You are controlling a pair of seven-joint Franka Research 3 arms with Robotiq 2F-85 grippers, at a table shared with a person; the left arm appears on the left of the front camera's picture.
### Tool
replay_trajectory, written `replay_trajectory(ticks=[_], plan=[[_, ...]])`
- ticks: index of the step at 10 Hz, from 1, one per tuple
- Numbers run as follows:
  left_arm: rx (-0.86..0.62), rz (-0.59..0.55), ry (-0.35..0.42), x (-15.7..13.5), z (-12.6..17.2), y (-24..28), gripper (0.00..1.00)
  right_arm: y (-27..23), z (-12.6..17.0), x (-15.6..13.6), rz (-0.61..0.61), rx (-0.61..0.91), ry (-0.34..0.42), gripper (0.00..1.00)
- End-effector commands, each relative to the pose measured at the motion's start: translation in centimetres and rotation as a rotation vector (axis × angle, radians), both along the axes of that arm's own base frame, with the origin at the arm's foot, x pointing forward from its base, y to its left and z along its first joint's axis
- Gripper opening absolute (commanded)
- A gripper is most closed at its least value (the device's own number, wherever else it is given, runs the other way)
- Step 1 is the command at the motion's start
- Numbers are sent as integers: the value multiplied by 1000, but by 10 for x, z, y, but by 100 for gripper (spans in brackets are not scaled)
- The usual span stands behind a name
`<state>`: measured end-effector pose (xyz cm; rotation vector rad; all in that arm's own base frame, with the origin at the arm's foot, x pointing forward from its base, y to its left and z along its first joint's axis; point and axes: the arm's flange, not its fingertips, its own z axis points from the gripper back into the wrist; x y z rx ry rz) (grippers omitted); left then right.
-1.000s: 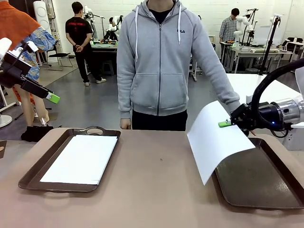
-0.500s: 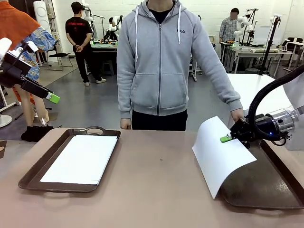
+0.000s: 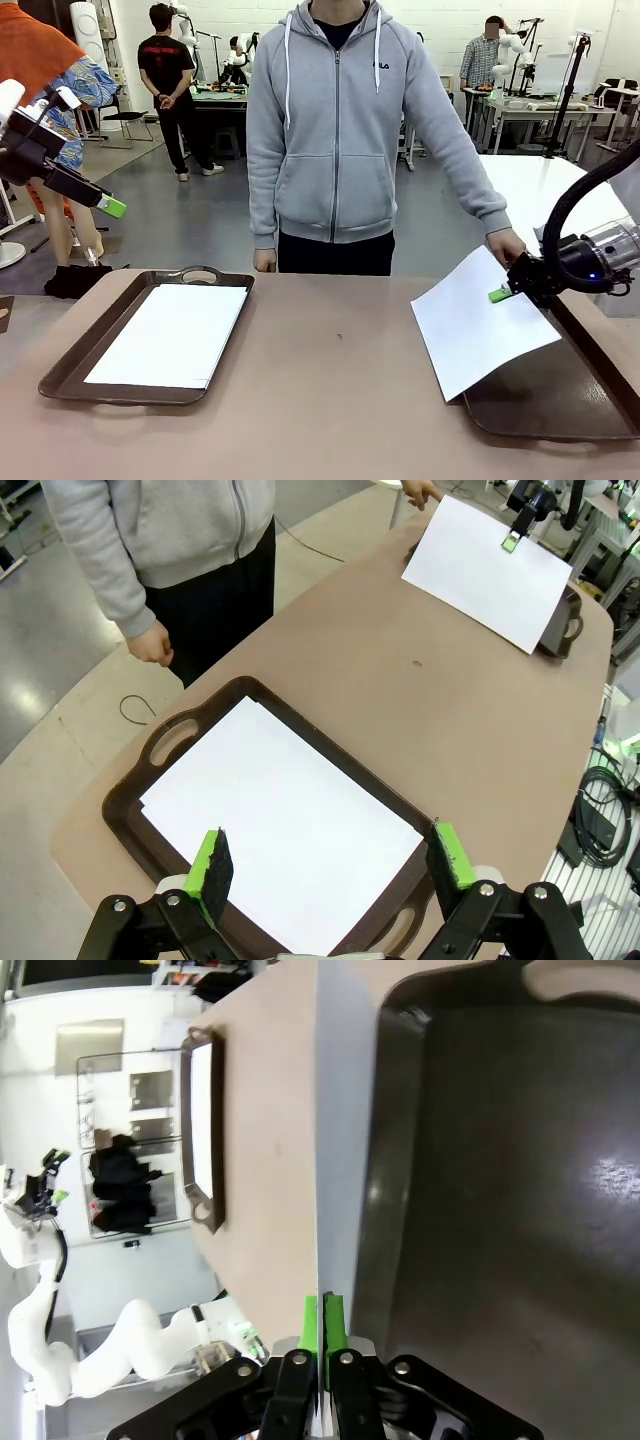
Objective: Sort the A4 documents.
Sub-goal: Place the A4 Paper in the designated Handle tray.
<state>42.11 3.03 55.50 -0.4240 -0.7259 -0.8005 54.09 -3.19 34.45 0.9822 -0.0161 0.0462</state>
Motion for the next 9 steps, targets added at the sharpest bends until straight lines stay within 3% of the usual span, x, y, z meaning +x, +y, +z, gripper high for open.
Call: replay_trajectory(ticks=[1, 9], plan=[[2, -6, -6, 0, -1, 1, 100, 1, -3, -10, -29, -73, 24, 1], [2, -6, -6, 0, -1, 1, 100, -40, 5, -36, -117, -270, 24, 1]])
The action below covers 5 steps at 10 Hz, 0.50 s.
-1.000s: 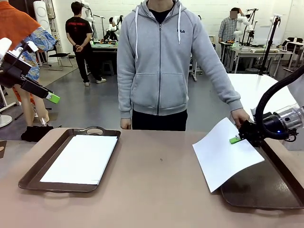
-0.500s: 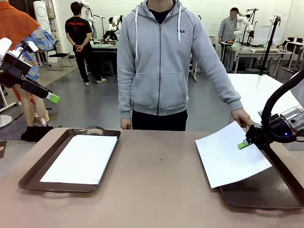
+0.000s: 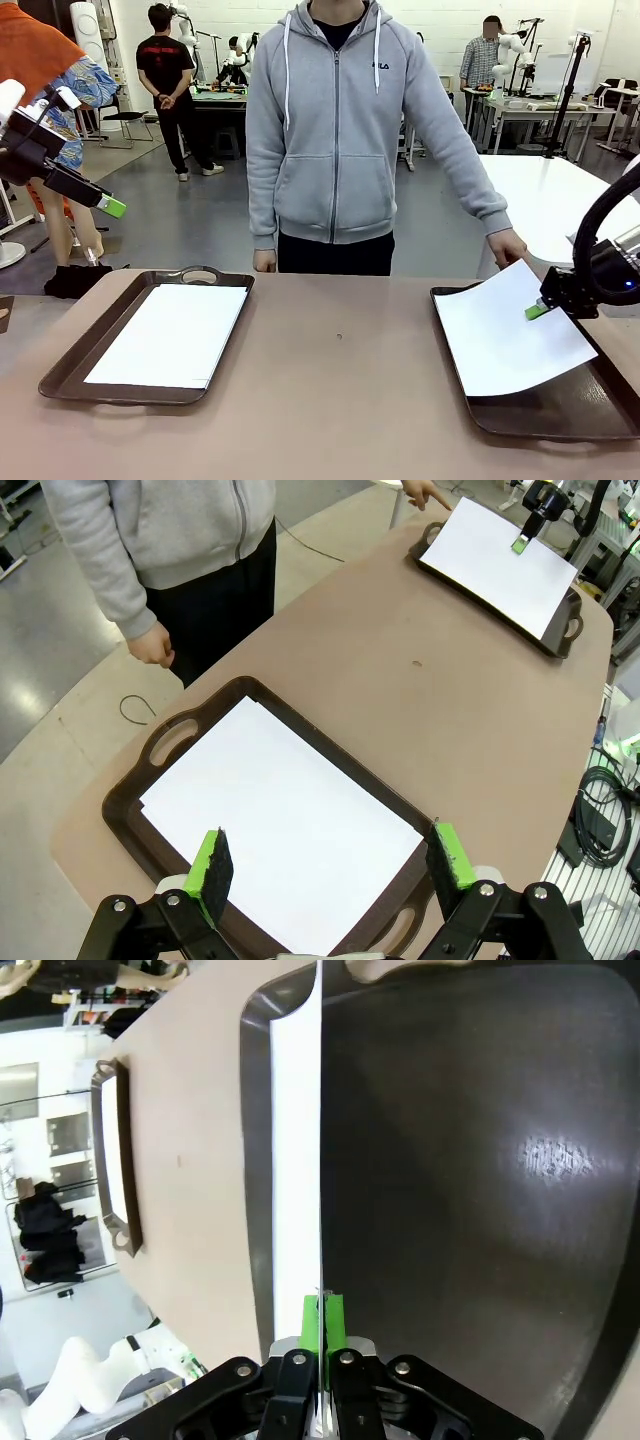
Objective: Sort the A4 documents.
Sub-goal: Place the A4 Paper in the designated Handle tray.
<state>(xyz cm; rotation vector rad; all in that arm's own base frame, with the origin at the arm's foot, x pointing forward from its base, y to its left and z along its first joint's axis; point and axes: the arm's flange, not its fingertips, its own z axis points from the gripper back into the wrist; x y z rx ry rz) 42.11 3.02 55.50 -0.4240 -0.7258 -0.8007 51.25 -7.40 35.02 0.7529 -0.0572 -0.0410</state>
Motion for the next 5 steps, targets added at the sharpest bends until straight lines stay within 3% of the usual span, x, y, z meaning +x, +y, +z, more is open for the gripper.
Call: replay_trajectory(ticks=[1, 5], plan=[[2, -6, -6, 0, -1, 1, 100, 1, -2, -8, -26, -73, 31, 1], [2, -6, -6, 0, -1, 1, 100, 5, -6, 2, 6, -167, 49, 1]])
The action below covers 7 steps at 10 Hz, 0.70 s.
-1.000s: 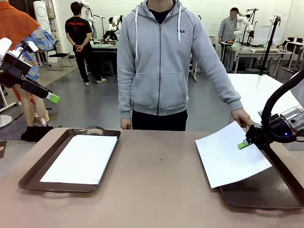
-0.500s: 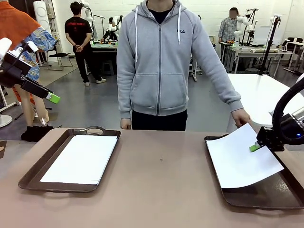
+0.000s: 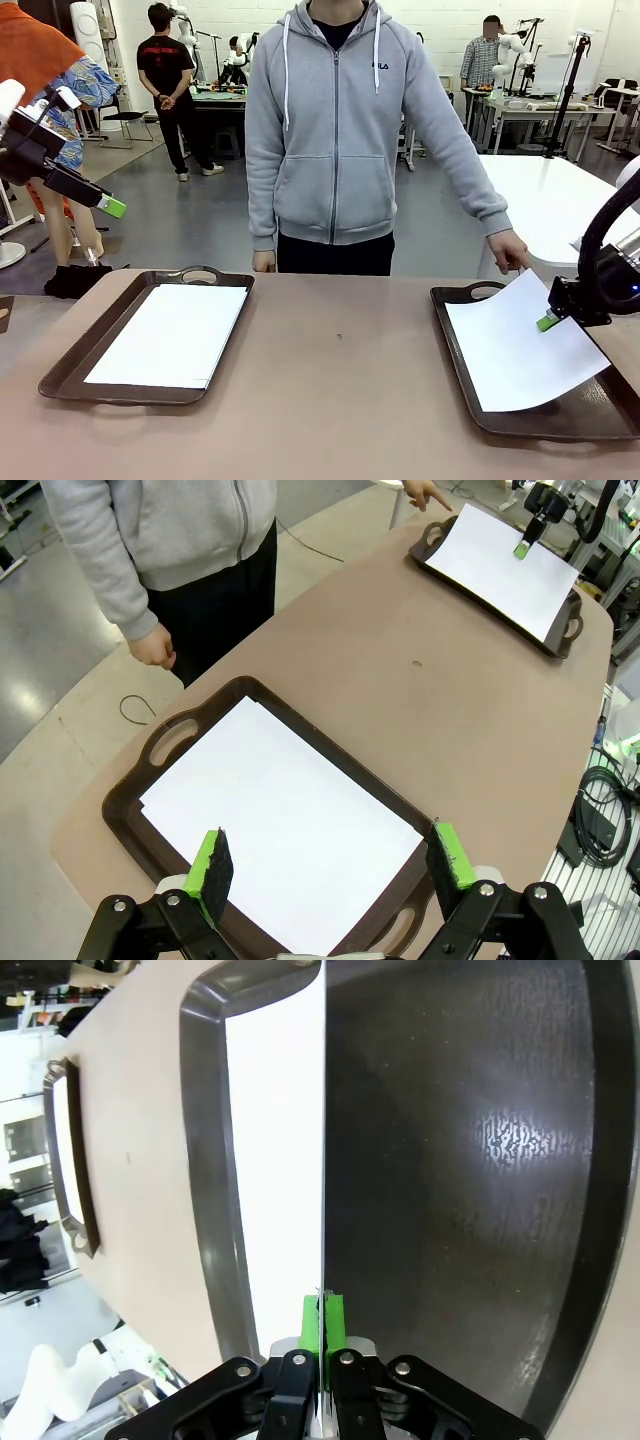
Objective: Sort the A4 documents.
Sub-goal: Place the A4 Paper in the designated Handle tray.
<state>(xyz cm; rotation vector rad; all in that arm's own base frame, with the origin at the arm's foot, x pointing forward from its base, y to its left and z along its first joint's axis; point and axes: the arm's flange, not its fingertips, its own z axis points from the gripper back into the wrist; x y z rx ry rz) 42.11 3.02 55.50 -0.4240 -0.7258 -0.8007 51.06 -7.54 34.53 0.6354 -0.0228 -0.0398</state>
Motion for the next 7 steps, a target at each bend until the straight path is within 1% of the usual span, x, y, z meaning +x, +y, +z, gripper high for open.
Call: replay_trajectory(ticks=[1, 2, 4, 5, 7], plan=[[2, -6, -6, 0, -1, 1, 100, 8, -1, 5, -5, -83, 12, 1], [2, -6, -6, 0, -1, 1, 100, 11, 2, 6, -5, -108, -8, 1], [2, -6, -6, 0, -1, 1, 100, 15, 1, 5, -9, -150, -17, 1], [2, -6, -6, 0, -1, 1, 100, 15, 1, 5, -15, -146, -25, 1], [2, -6, -6, 0, -1, 1, 100, 17, -1, 6, -18, -158, -17, 1]])
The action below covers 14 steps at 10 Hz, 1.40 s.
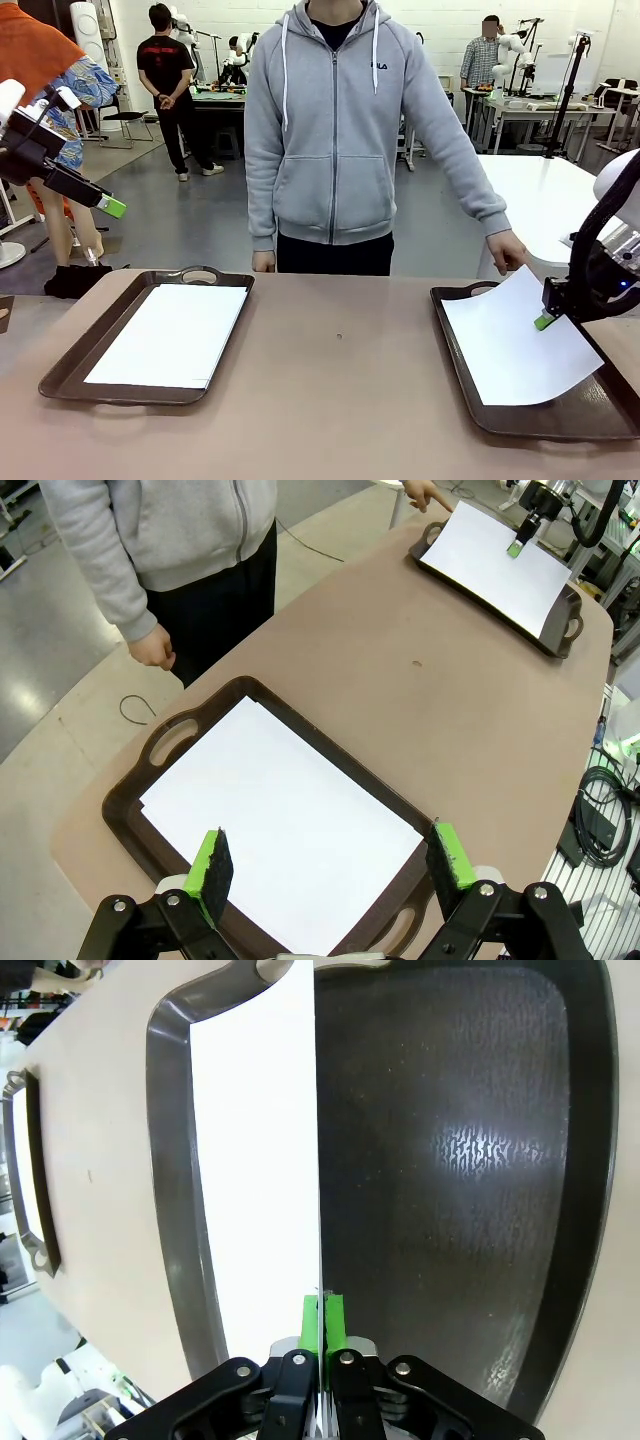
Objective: Sort the A4 documents.
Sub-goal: Place the A4 Paper in the designated Handle tray.
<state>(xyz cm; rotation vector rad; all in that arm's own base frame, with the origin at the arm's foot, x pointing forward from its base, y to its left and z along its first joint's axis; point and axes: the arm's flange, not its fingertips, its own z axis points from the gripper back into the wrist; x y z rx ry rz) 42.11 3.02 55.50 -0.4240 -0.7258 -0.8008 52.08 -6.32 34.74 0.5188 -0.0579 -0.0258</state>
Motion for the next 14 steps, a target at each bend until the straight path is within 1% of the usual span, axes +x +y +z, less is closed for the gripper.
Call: replay_trajectory(ticks=[1, 4, 11, 12, 13, 14], plan=[[2, -6, -6, 0, -1, 1, 100, 5, -4, -5, -19, -57, 28, 1], [2, -6, -6, 0, -1, 1, 100, 9, -6, -3, -1, -82, 55, 1], [2, -6, -6, 0, -1, 1, 100, 17, -12, 1, 3, -97, 54, 1], [2, -6, -6, 0, -1, 1, 100, 16, -12, 0, -16, -105, 64, 12], [2, -6, -6, 0, -1, 1, 100, 14, -12, -2, -22, -115, 65, 19], [2, -6, -6, 0, -1, 1, 100, 12, -12, -3, -31, -134, 67, 31]])
